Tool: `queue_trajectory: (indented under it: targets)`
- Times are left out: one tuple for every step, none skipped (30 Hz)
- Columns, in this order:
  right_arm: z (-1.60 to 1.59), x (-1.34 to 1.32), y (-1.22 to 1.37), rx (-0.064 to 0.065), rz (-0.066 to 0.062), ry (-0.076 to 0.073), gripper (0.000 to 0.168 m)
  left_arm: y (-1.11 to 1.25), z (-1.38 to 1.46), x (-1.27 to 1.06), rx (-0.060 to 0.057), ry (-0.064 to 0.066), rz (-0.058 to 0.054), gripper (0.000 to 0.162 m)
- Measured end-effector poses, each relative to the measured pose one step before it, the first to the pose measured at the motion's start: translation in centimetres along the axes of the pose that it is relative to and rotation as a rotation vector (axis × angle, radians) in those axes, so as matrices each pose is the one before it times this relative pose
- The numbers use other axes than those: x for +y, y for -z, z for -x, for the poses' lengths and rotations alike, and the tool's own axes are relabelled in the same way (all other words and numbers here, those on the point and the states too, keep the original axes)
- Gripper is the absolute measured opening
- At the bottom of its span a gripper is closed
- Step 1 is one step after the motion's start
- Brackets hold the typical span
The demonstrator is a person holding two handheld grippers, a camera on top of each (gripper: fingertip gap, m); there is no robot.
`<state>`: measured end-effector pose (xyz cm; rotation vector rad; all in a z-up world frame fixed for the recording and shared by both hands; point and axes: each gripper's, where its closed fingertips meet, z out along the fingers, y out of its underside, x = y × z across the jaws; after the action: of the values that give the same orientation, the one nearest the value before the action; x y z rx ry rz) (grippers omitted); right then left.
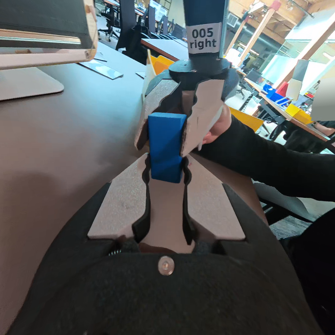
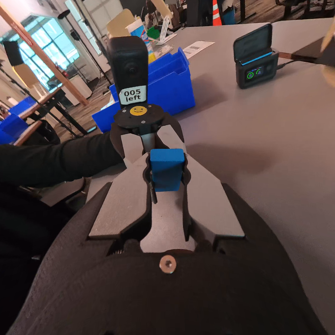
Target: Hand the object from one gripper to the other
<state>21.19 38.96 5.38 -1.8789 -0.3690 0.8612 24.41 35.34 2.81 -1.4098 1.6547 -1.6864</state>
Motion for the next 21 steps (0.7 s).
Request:
queue_trajectory:
  targets:
    - [-0.39,-0.184,0.129,0.0073,-0.0157,-0.0259,0.031,0.083,0.543,0.109,-0.0281,0.0025,0.0104,0.038]
    - [-0.366,-0.365,0.238,0.0072,-0.0248,-0.0246,0.031,0.11,0.57,0.234,-0.033,-0.0006,0.018,0.047]
    - [-0.318,-0.528,0.347,0.011,-0.0313,-0.0094,0.031,0.123,0.311,0.276,-0.0144,0.0153,0.0183,0.059]
    - [-0.405,-0.49,0.399,0.033,-0.0255,0.0274,0.03,0.114,-0.022,0.357,0.0139,0.0469,0.0219,0.065]
    - [-0.538,-0.289,0.327,0.062,-0.0061,0.0741,0.031,0.066,-0.361,0.445,0.0434,0.0792,0.0284,0.068]
    - [-0.387,-0.121,0.241,0.0692,0.0082,0.1098,0.031,0.033,-0.606,0.387,0.0682,0.0941,0.0259,0.07]
    - [-0.052,-0.171,0.148,0.0587,0.0065,0.1245,0.031,0.007,-0.728,0.177,0.0793,0.0805,0.014,0.073]
    - [0.024,-0.239,0.129,0.0589,0.0028,0.122,0.031,0.006,-0.421,0.036,0.0555,0.0495,0.005,0.071]
    - [-0.042,-0.287,0.116,0.0613,-0.0005,0.1084,0.03,0.021,0.219,0.023,0.003,0.007,0.0018,0.066]
    - [-0.062,-0.316,0.125,0.0569,-0.0029,0.0948,0.03,0.064,0.847,0.023,-0.0526,-0.0377,0.0014,0.061]
    - [-0.122,-0.319,0.128,0.0561,-0.0054,0.0828,0.03,0.12,1.26,-0.059,-0.0912,-0.0652,0.001,0.062]
    - [-0.145,-0.338,0.122,0.0469,-0.0096,0.0589,0.03,0.174,1.374,-0.13,-0.1094,-0.0662,0.0009,0.062]
    - [-0.156,-0.298,0.108,0.0349,-0.0095,0.0383,0.031,0.125,0.789,-0.115,-0.0761,-0.0538,0.0039,0.063]
    - [-0.143,-0.17,0.097,0.0286,-0.0039,0.0373,0.031,0.057,0.032,-0.095,-0.0288,-0.049,-0.0007,0.066]
    - [-0.179,-0.01,0.063,0.028,0.0033,0.0388,0.031,-0.008,-0.152,-0.133,-0.0144,-0.036,-0.0073,0.068]
    - [-0.143,0.105,-0.021,0.0189,0.0071,0.023,0.031,-0.085,0.033,-0.137,-0.023,-0.0291,-0.0082,0.068]
    - [0.02,0.169,-0.1,-0.004,0.0068,-0.0128,0.031,-0.146,0.227,0.016,-0.0336,-0.0274,0.0032,0.067]
    - [0.033,0.148,-0.124,-0.0167,0.0029,-0.0444,0.031,-0.165,0.194,0.153,-0.0307,-0.0293,0.0147,0.068]
    - [-0.161,0.141,-0.094,-0.0111,-0.0005,-0.0542,0.031,-0.146,0.182,0.142,-0.0304,-0.0323,0.0134,0.068]
    - [-0.351,0.158,-0.061,-0.0032,-0.0015,-0.0545,0.03,-0.068,0.327,-0.021,-0.0412,-0.0382,0.0037,0.069]
    - [-0.361,0.141,-0.045,-0.007,-0.0007,-0.0632,0.03,0.033,0.57,-0.233,-0.0628,-0.0522,-0.0094,0.07]
